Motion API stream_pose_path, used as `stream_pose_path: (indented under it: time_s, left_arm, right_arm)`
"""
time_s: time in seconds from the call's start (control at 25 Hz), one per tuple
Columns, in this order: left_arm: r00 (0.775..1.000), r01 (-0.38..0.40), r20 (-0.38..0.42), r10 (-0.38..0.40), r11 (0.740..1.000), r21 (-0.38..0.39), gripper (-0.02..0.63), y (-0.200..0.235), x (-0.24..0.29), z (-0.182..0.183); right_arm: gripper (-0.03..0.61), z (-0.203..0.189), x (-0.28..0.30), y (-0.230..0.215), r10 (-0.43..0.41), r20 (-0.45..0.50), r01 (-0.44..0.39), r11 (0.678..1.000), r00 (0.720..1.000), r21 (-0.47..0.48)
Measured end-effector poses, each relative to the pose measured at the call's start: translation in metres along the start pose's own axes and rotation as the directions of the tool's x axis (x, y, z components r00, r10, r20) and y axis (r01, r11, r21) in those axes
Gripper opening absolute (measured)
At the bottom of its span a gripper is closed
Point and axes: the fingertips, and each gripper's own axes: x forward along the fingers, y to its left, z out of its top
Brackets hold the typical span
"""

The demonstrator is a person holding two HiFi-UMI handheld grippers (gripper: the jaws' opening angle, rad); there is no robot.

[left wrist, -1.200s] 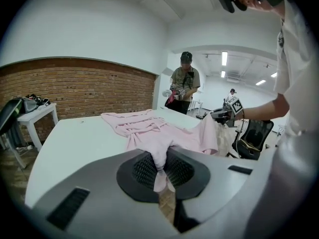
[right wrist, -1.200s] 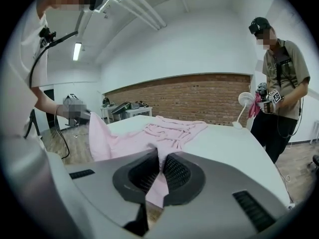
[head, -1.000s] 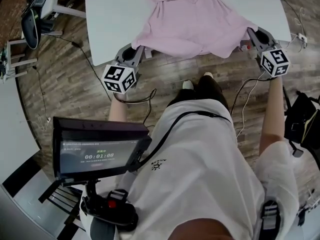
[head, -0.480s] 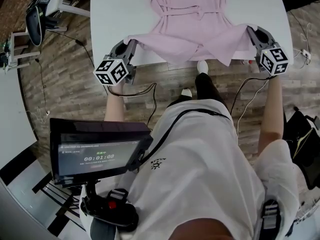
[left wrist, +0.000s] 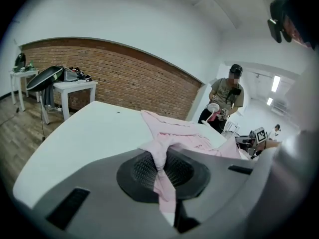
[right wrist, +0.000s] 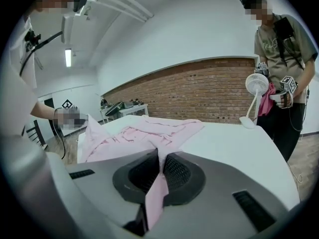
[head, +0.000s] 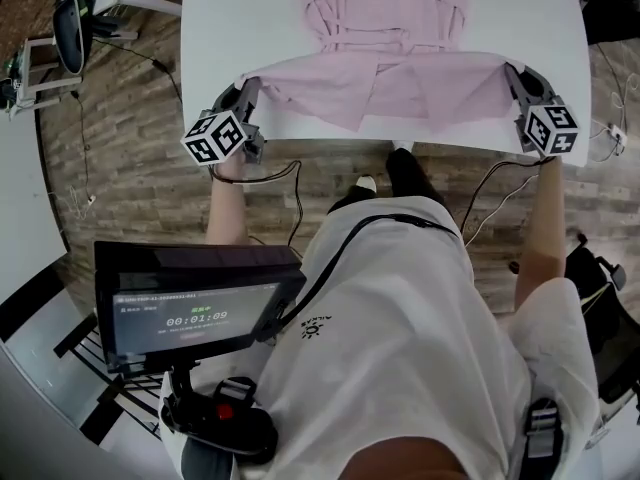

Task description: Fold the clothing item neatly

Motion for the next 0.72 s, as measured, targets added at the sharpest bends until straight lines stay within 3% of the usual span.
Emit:
stream_pose_path:
  time_s: [0.2, 0.72]
  left_arm:
    - [0.998, -0.064, -0.025, 0.063, 0.995, -0.073, 0.012, 0.022, 0.014, -0.009]
    - [0.97, -0.138, -0.207, 0.129, 0.99, -0.028, 0.012, 0.054, 0.09, -0.02]
  right_arm:
    - [0.014, -0.01, 0.022, -0.014, 0.003, -0.039, -0.003, 1.0, 0.999, 0.005]
    - [0.014, -0.046, 0.075, -0.046, 0.043, -0.184, -0.038, 0.999, 0.982, 0.032]
